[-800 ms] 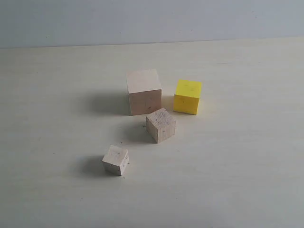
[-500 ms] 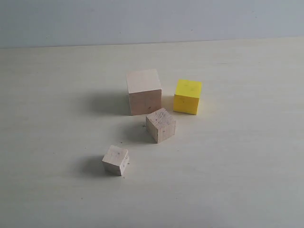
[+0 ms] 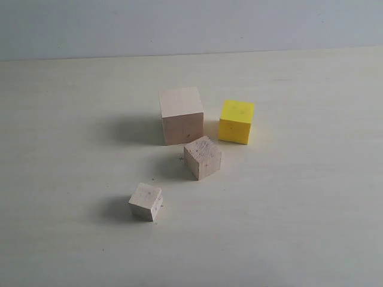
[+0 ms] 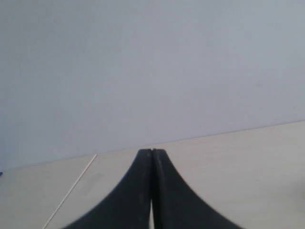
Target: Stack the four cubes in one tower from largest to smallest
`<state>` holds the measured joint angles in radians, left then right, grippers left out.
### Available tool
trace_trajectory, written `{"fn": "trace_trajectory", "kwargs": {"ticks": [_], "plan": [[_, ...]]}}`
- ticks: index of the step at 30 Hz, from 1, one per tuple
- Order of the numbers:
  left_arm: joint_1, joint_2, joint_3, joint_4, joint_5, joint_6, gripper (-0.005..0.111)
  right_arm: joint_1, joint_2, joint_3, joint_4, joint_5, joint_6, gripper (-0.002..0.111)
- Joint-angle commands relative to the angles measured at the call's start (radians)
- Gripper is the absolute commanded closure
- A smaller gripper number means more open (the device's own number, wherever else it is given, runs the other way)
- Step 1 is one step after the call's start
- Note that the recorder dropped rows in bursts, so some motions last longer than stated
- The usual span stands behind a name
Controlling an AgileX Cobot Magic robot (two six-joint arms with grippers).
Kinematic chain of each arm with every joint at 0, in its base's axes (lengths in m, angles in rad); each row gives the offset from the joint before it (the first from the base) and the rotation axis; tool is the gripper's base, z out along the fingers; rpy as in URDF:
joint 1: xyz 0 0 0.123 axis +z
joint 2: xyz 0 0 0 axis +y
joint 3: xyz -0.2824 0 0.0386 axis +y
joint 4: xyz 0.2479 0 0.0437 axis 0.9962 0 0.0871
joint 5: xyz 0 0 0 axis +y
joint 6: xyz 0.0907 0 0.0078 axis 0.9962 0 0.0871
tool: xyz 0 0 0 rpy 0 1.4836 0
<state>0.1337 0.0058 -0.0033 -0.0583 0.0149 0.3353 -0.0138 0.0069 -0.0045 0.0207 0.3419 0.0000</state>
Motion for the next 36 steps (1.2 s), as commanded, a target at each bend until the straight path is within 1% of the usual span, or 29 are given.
{"fn": "trace_trajectory", "kwargs": {"ticks": [1,4,7,15,16,18,20,23,25,27,30,32,36], "plan": [[-0.007,-0.006,0.003,0.001,-0.015,0.046,0.107,-0.003,-0.007,0.004,0.008,-0.097,0.000,0.108],[-0.007,-0.006,0.003,0.001,-0.015,0.046,0.107,-0.003,-0.007,0.004,0.044,-0.232,0.000,0.108],[-0.007,-0.006,0.003,0.001,-0.015,0.046,0.107,-0.003,-0.007,0.004,0.052,-0.314,0.000,0.108],[-0.007,-0.006,0.003,-0.001,-0.029,0.043,0.107,-0.003,-0.007,0.004,0.049,-0.335,0.000,0.108],[-0.007,-0.006,0.003,-0.010,-0.031,0.015,0.107,-0.003,-0.007,0.004,0.049,-0.348,0.000,0.108],[-0.007,-0.006,0.003,-0.066,-0.032,-0.148,0.107,-0.003,-0.007,0.004,0.049,-0.384,0.000,0.108],[-0.007,-0.006,0.003,-0.076,-0.061,-0.244,0.107,-0.003,-0.007,0.004,0.049,-0.429,0.000,0.108],[-0.007,-0.006,0.003,-0.076,-0.125,-0.261,0.107,-0.003,-0.007,0.004,0.056,-0.568,-0.026,0.108],[-0.007,-0.006,0.003,-0.076,-0.133,-0.267,0.107,-0.003,-0.007,0.004,0.077,-0.632,0.075,0.108],[-0.007,-0.006,0.003,-0.076,-0.118,-0.315,0.107,-0.003,-0.007,0.002,0.074,-0.607,0.139,0.108],[-0.007,-0.006,-0.036,-0.076,-0.069,-0.335,0.107,-0.003,-0.007,-0.059,0.070,-0.516,0.142,0.108],[-0.007,-0.006,-0.086,-0.077,-0.015,-0.349,0.107,-0.003,0.006,-0.108,0.070,-0.476,0.142,0.108],[-0.007,0.004,-0.179,-0.087,0.055,-0.370,0.107,-0.003,0.096,-0.249,0.047,-0.336,0.124,0.108]]}}
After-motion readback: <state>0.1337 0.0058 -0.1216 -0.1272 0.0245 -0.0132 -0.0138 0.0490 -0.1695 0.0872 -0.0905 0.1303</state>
